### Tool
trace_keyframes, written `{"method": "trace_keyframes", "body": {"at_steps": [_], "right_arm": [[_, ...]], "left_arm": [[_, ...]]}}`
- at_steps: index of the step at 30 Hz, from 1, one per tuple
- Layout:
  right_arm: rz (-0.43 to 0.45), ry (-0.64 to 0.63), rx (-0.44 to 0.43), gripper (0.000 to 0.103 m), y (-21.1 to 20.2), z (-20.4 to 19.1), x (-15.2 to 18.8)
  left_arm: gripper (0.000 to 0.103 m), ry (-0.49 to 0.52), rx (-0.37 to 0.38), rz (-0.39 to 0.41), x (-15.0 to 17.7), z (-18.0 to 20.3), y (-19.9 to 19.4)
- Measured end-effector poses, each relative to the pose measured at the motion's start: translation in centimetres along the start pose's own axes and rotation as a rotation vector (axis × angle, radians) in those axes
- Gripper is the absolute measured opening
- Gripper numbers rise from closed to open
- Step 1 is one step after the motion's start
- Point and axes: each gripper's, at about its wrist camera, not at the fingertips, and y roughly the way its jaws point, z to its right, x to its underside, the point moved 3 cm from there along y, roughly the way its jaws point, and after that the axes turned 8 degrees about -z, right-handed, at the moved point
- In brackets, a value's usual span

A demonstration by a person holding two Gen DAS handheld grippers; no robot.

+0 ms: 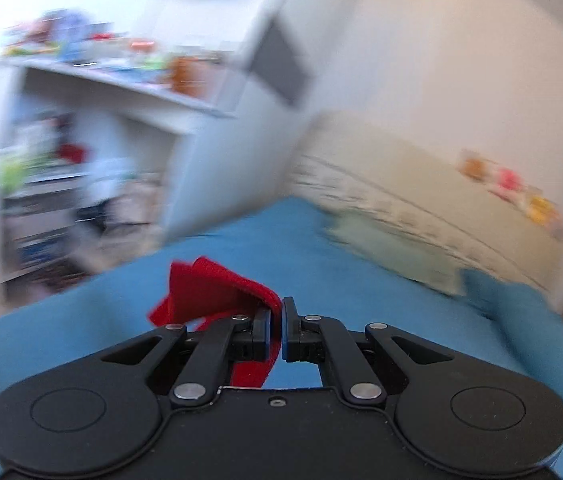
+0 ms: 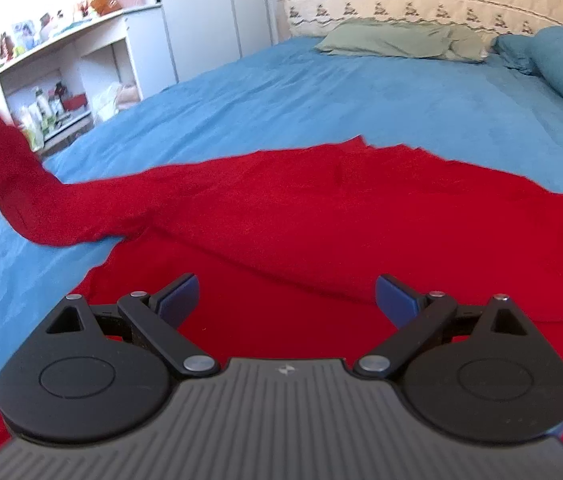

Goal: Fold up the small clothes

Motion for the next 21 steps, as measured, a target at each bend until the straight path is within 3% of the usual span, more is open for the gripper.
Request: {"method": "trace_keyframes", "body": {"at_steps": [2, 5, 9, 12, 15, 21], "right_arm": [[0.017, 0.013, 0.009, 0.103, -0.9, 1.3, -0.4], [0.043, 0.032, 0.028, 0.103, -2.5, 3.8, -0.7], [0.065, 0.063, 0.076, 0.103, -4.5, 7.7, -0.7], [0.063, 0.111, 0.110, 0.103, -5.6, 11.1, -0.1], [0.043, 0.164, 0.122, 0.103, -6.3, 14.0, 1.1], [0.022, 0.189, 0.107, 0.103, -6.4, 16.8, 3.0]], "left_arm": [[0.005, 0.059, 0.100, -0.029, 0.4, 5.7, 1.3], [0.005, 0.154, 0.240, -0.135, 2.9, 14.3, 4.5], [0.005, 0.266, 0.332, -0.347, 10.5, 23.3, 10.5], [0.005, 0.349, 0.322, -0.498, 17.1, 26.5, 14.0], [0.004, 0.425, 0.300, -0.594, 21.8, 27.6, 16.2], [0.009, 0.492, 0.298, -0.615, 25.0, 27.5, 16.5]]}}
